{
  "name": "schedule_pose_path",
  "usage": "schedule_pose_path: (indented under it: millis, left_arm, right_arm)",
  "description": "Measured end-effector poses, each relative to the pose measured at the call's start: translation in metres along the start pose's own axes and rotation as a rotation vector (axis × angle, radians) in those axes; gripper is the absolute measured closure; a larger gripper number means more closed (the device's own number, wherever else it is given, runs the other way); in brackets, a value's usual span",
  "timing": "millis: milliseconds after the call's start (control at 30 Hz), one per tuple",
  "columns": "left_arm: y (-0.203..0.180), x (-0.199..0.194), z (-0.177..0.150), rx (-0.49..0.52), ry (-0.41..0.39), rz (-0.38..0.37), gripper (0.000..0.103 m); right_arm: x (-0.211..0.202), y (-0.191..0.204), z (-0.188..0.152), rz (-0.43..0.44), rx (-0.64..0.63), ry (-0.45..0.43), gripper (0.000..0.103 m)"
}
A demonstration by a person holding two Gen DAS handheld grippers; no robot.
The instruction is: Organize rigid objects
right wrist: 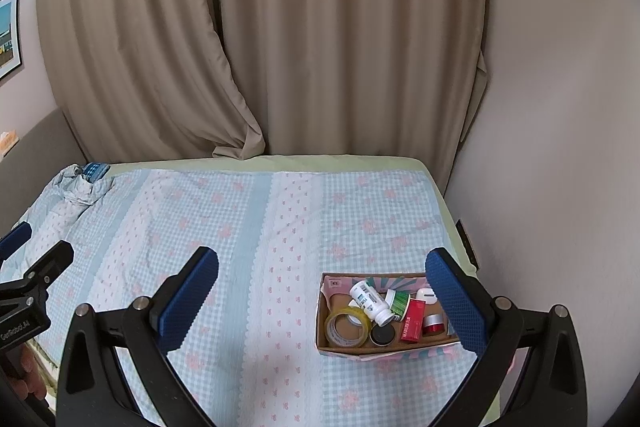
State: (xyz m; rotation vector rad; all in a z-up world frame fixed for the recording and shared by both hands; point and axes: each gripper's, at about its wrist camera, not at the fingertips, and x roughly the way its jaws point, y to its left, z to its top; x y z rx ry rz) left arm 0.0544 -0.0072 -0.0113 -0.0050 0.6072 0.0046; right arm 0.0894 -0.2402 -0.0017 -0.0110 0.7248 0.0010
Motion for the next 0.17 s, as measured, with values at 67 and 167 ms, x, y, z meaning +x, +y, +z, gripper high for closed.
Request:
schedule_pose_path:
  millis: [67,167]
  left_arm:
    - [0.0010,0.0020,-0.0015,-0.018,-0.005,-0.005,0.000]
    - [0.0002,0.0058,-0.0019,-0.015,0.000,0.000,0.000]
  right_arm:
    - [0.0007,-0.0002,0.0002,0.003,0.003,0.001,0.000]
    - [0.0065,0.0024,0.0018,0.005,-0.002,0.014,0.000]
